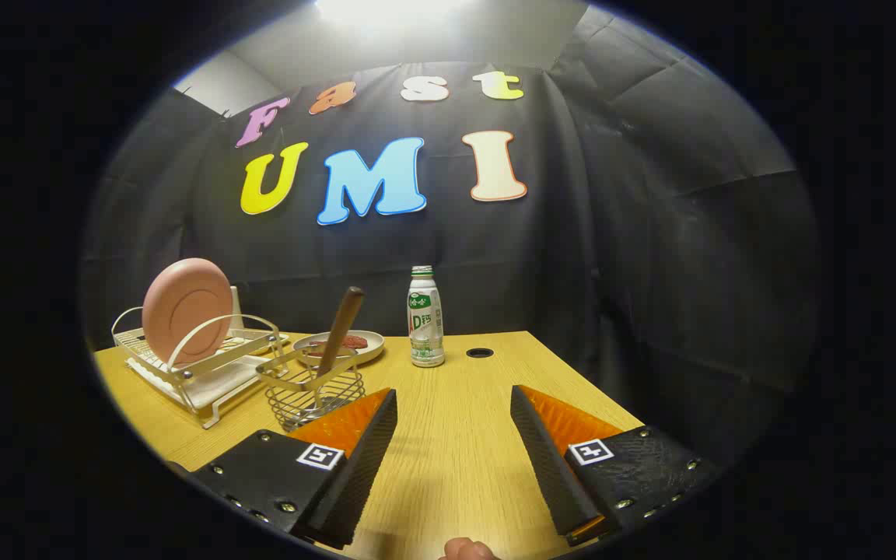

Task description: Take the plate from the dish rack, then take the spoon from the basket and place it into the plate.

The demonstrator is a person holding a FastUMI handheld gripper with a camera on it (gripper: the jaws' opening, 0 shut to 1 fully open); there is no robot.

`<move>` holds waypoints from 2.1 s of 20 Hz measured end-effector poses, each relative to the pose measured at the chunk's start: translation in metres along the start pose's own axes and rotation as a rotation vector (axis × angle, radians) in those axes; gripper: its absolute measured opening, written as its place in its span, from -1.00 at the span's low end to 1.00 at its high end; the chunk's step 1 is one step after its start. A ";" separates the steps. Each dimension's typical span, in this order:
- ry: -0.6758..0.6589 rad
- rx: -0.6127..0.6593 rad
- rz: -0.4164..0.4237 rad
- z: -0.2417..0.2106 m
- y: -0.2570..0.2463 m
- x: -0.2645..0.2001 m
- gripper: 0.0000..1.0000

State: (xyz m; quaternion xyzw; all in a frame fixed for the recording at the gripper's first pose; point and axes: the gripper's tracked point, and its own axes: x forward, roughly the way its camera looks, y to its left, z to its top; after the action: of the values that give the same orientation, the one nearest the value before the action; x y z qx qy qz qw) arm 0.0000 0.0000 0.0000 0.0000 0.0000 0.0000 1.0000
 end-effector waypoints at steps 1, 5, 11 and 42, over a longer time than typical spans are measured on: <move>0.003 0.002 -0.011 0.001 -0.003 0.003 0.80; -0.009 -0.023 -0.050 0.027 -0.012 -0.005 0.80; -0.040 -0.047 -0.085 0.105 0.009 -0.050 0.80; 0.197 -0.102 0.091 0.174 0.340 0.005 0.79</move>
State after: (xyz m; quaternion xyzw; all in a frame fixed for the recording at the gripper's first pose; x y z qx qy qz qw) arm 0.0046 0.3395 0.1736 -0.0508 0.0981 0.0455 0.9928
